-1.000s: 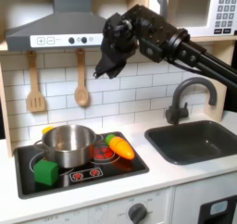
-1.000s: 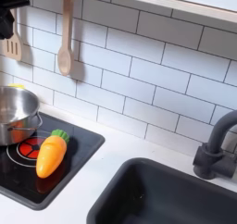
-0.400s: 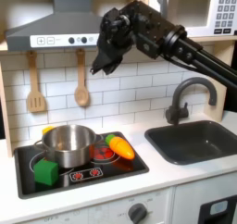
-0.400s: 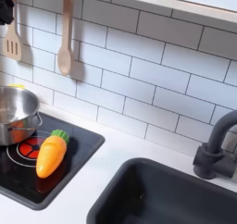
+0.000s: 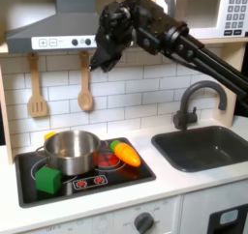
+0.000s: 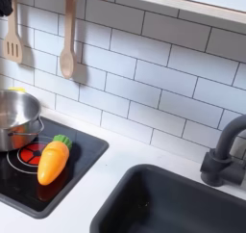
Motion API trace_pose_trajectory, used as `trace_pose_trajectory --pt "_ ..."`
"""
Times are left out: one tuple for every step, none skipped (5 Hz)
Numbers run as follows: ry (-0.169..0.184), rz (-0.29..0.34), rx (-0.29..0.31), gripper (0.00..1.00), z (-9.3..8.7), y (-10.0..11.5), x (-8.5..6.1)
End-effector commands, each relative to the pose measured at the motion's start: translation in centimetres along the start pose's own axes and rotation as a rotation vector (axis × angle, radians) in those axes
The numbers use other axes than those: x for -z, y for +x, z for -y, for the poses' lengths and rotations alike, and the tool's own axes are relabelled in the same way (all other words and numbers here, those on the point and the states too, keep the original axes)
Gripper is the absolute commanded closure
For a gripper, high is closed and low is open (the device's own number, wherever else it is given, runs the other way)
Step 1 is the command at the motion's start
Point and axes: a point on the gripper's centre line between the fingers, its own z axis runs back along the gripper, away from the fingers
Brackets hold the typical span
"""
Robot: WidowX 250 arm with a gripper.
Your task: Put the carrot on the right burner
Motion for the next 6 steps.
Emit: trace_pose_trajectory --pt "-0.006 0.001 -0.017 1.0 0.2 1.0 0.0" --pt "-0.002 -0.004 -0.013 1.0 0.2 1.1 0.0" --pt "-0.007 -0.005 -0.023 1.0 0.7 1.5 0.4" --pt "-0.003 -0.002 -0.04 1.0 0.3 1.9 0.7" --pt "-0.018 -0.007 -0.051 1.0 1.0 2.3 1.3" --pt "-0.01 0.002 -0.065 1.0 0.7 3.0 1.5"
